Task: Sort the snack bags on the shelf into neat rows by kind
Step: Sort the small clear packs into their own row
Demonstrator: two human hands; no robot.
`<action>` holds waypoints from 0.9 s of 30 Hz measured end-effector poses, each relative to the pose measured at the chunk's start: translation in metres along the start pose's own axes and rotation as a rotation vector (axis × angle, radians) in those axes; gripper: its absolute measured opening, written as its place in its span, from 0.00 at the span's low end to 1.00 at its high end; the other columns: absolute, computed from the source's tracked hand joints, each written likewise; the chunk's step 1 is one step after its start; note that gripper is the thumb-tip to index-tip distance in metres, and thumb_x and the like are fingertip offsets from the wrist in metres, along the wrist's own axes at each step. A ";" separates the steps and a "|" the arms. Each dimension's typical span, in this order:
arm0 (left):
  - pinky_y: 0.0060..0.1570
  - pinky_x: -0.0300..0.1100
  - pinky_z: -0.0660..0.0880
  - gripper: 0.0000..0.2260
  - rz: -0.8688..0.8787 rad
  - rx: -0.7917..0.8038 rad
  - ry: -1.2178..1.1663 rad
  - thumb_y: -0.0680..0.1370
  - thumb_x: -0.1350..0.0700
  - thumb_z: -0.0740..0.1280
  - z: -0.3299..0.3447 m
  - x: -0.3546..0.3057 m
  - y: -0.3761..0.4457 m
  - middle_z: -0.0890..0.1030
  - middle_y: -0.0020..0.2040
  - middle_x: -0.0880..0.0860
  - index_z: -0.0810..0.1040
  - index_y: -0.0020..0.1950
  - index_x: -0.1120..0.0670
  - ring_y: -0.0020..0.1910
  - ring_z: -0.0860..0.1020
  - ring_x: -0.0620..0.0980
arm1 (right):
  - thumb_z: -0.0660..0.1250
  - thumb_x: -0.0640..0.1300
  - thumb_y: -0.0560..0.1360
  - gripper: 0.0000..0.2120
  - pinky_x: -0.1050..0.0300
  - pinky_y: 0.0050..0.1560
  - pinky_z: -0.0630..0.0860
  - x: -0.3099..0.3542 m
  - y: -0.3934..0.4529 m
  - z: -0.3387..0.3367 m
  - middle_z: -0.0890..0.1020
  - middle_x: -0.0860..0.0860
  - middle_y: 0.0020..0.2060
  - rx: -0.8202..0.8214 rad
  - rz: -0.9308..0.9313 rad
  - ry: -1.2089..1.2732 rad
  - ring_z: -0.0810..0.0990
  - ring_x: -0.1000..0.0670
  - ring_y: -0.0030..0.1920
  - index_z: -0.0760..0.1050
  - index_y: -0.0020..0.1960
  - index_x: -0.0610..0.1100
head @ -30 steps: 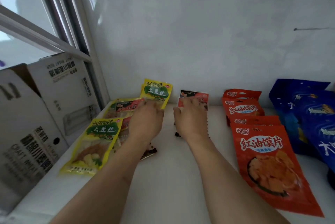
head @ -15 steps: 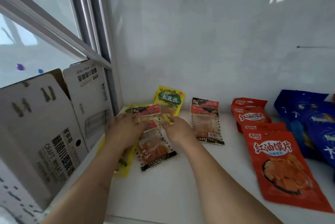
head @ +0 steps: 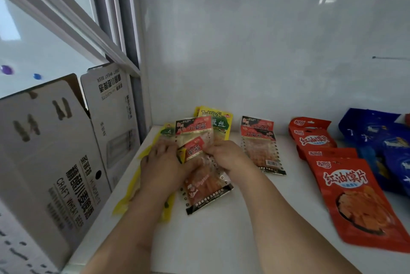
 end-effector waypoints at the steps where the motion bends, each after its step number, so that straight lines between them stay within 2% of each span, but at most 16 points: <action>1: 0.73 0.54 0.60 0.42 0.000 -0.009 -0.004 0.71 0.23 0.54 -0.001 -0.001 -0.001 0.62 0.80 0.50 0.62 0.79 0.47 0.76 0.62 0.56 | 0.70 0.44 0.78 0.10 0.42 0.59 0.79 -0.002 -0.001 -0.002 0.86 0.42 0.52 0.005 0.015 0.072 0.84 0.41 0.54 0.83 0.55 0.40; 4: 0.72 0.53 0.61 0.41 0.008 -0.028 0.034 0.73 0.23 0.50 -0.004 -0.004 -0.004 0.64 0.79 0.52 0.64 0.78 0.47 0.76 0.63 0.56 | 0.67 0.40 0.80 0.07 0.40 0.55 0.81 -0.007 -0.008 -0.012 0.87 0.42 0.47 0.003 0.037 0.264 0.86 0.39 0.50 0.83 0.53 0.40; 7: 0.70 0.52 0.62 0.39 0.054 -0.120 0.051 0.75 0.25 0.48 -0.009 -0.011 -0.007 0.69 0.75 0.52 0.70 0.74 0.49 0.73 0.67 0.56 | 0.66 0.43 0.81 0.09 0.38 0.55 0.81 -0.014 -0.015 -0.026 0.87 0.42 0.47 -0.038 0.037 0.380 0.85 0.39 0.51 0.81 0.54 0.39; 10: 0.68 0.51 0.65 0.42 0.107 -0.204 0.017 0.72 0.25 0.45 -0.010 -0.018 -0.008 0.76 0.69 0.54 0.77 0.68 0.52 0.69 0.71 0.56 | 0.65 0.44 0.81 0.09 0.38 0.55 0.81 -0.022 -0.019 -0.035 0.87 0.43 0.48 -0.082 0.039 0.548 0.86 0.41 0.49 0.80 0.57 0.40; 12: 0.67 0.50 0.67 0.40 0.162 -0.208 -0.052 0.73 0.27 0.50 -0.007 -0.025 -0.009 0.78 0.66 0.55 0.77 0.67 0.54 0.68 0.72 0.57 | 0.65 0.44 0.81 0.09 0.40 0.53 0.82 -0.023 -0.019 -0.038 0.87 0.45 0.48 -0.110 0.020 0.598 0.87 0.43 0.48 0.80 0.57 0.42; 15: 0.67 0.48 0.68 0.34 0.189 -0.157 -0.168 0.75 0.30 0.60 -0.007 -0.035 -0.015 0.77 0.67 0.53 0.74 0.71 0.53 0.68 0.70 0.55 | 0.66 0.44 0.81 0.09 0.43 0.50 0.83 -0.021 -0.019 -0.041 0.87 0.46 0.48 -0.151 0.005 0.662 0.87 0.44 0.47 0.80 0.58 0.44; 18: 0.57 0.46 0.74 0.31 0.168 -0.120 -0.406 0.75 0.35 0.67 -0.011 -0.038 -0.019 0.80 0.59 0.49 0.71 0.73 0.49 0.60 0.75 0.52 | 0.68 0.43 0.79 0.08 0.41 0.51 0.83 -0.019 -0.021 -0.041 0.87 0.46 0.47 -0.174 0.002 0.688 0.87 0.43 0.48 0.80 0.57 0.43; 19: 0.53 0.45 0.76 0.31 0.148 -0.087 -0.478 0.75 0.37 0.69 -0.011 -0.037 -0.018 0.80 0.55 0.47 0.68 0.74 0.48 0.57 0.77 0.50 | 0.69 0.43 0.79 0.08 0.39 0.52 0.82 -0.019 -0.020 -0.041 0.87 0.45 0.48 -0.173 -0.005 0.690 0.87 0.42 0.49 0.80 0.57 0.43; 21: 0.50 0.46 0.78 0.34 0.116 -0.023 -0.577 0.75 0.40 0.71 -0.007 -0.036 -0.016 0.81 0.53 0.47 0.63 0.78 0.47 0.53 0.80 0.50 | 0.69 0.44 0.79 0.09 0.36 0.54 0.81 -0.018 -0.021 -0.040 0.87 0.45 0.49 -0.162 -0.019 0.694 0.86 0.42 0.51 0.81 0.58 0.44; 23: 0.50 0.48 0.80 0.34 0.120 0.006 -0.632 0.76 0.42 0.71 -0.004 -0.035 -0.015 0.81 0.53 0.49 0.61 0.78 0.46 0.51 0.81 0.51 | 0.68 0.46 0.80 0.10 0.41 0.52 0.82 -0.016 -0.022 -0.039 0.87 0.47 0.50 -0.161 -0.044 0.689 0.86 0.44 0.51 0.81 0.59 0.45; 24: 0.50 0.48 0.80 0.34 0.123 0.012 -0.658 0.76 0.43 0.71 -0.004 -0.035 -0.015 0.81 0.53 0.49 0.61 0.78 0.46 0.51 0.81 0.51 | 0.67 0.47 0.80 0.10 0.46 0.47 0.83 -0.014 -0.024 -0.039 0.87 0.48 0.49 -0.172 -0.055 0.676 0.87 0.46 0.49 0.80 0.59 0.46; 26: 0.45 0.44 0.78 0.32 0.136 0.025 -0.706 0.77 0.46 0.71 -0.003 -0.035 -0.015 0.80 0.52 0.46 0.61 0.78 0.46 0.49 0.81 0.48 | 0.64 0.50 0.81 0.11 0.54 0.39 0.82 -0.012 -0.028 -0.042 0.88 0.49 0.48 -0.195 -0.068 0.649 0.87 0.49 0.46 0.80 0.59 0.47; 27: 0.42 0.42 0.76 0.31 0.143 0.033 -0.723 0.78 0.48 0.71 -0.004 -0.036 -0.015 0.80 0.51 0.44 0.62 0.78 0.46 0.47 0.80 0.46 | 0.63 0.51 0.82 0.12 0.54 0.40 0.82 -0.011 -0.030 -0.044 0.88 0.49 0.48 -0.211 -0.076 0.631 0.87 0.50 0.46 0.80 0.59 0.47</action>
Point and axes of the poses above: each hand's wrist, its own y-axis towards the middle knuckle, its own z-axis out of the palm, x = y × z, the point moved 4 cm from there along y, towards the middle knuckle
